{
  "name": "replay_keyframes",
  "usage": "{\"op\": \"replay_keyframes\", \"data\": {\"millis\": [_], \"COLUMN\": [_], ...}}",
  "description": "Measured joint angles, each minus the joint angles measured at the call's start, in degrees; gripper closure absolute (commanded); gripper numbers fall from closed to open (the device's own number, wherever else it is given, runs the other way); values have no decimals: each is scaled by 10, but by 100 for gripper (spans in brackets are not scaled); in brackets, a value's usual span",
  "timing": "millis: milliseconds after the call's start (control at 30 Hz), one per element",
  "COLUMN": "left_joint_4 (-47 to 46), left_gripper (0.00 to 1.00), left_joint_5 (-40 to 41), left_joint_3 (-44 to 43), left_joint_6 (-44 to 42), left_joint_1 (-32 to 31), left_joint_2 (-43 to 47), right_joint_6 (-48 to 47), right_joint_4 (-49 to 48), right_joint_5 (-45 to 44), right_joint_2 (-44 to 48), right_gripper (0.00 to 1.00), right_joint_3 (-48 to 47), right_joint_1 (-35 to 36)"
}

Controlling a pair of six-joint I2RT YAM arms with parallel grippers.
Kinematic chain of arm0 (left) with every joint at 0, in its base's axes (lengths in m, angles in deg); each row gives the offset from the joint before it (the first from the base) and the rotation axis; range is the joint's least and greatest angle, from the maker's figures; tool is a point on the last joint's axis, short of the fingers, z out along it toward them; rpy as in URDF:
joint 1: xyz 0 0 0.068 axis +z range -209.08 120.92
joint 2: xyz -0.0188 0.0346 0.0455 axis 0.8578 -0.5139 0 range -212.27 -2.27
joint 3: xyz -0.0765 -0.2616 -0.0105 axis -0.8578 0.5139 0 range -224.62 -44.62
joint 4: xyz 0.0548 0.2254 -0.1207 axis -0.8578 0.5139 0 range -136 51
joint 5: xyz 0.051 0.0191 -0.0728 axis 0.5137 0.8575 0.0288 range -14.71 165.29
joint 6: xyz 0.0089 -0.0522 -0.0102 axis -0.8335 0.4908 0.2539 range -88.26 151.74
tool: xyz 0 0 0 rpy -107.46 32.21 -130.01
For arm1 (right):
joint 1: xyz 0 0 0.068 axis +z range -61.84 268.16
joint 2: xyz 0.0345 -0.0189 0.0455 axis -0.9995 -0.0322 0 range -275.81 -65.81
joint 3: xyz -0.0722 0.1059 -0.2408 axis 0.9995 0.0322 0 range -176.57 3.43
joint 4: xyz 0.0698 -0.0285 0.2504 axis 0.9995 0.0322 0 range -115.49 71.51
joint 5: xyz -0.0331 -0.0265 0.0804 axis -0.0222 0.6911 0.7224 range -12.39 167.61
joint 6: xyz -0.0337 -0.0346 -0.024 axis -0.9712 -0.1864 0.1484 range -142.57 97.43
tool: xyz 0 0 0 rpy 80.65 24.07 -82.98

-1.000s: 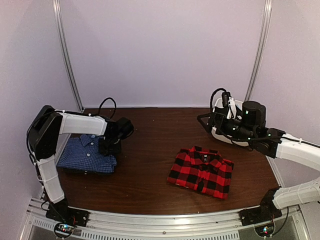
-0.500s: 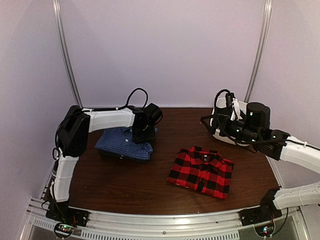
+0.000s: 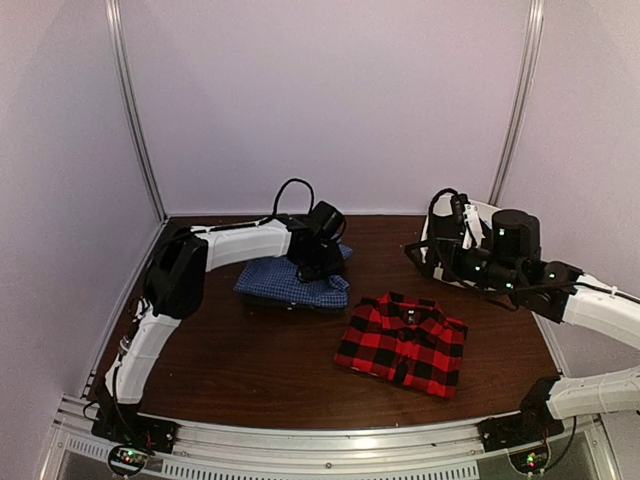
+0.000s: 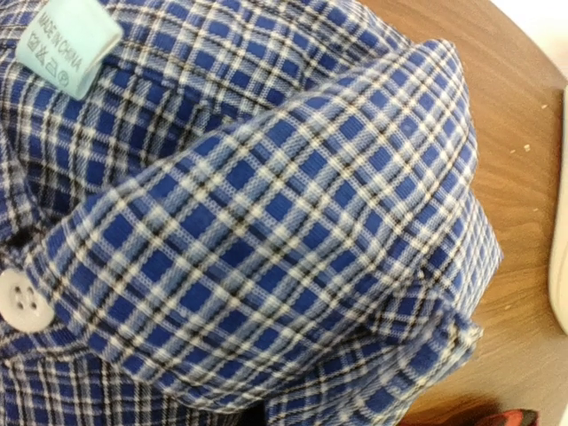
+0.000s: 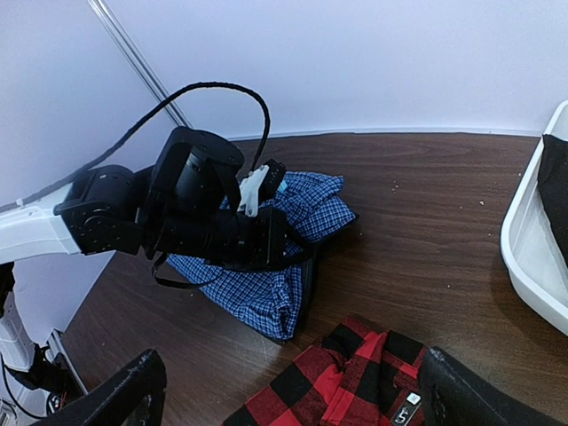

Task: Fold and stack the long sleeve shirts
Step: Move the square-folded shirt to the center of the board, then pick up the square-folded shirt from the center of the board.

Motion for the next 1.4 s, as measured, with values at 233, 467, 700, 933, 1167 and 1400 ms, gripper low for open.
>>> {"op": "replay_keyframes", "data": {"millis": [233,467,700,933,1167,1400], "left_joint_4": [-52,-93,-151,-210,-245,-239], "left_gripper": [66,38,37,37,36,36], "left_joint_5": [-43,-83,-122,-185,-252,-282], "left_joint_3": [-70,-94,-94,-94,-105,-55], "left_joint_6": [20,12,-9,-23,-35,-79], "left_joint_1": [0,-2,-2,-2,-2,-2], "left_joint_2": [-58,-67,-66,-67,-85,-49], "right_joint_6": [-3,-3,-2,14,50,93], "right_joint_4": [24,53,78,82,97,110], "right_joint_5": [0,-17,-42,-64,-84,-111], "right_joint_2": [-4,-7,-1,2,1,1], "right_gripper": [0,0,0,0,0,0], "right_joint_3": [6,25,43,53,67,94], "right_joint_1": [0,0,-2,-4,-4,-18]}}
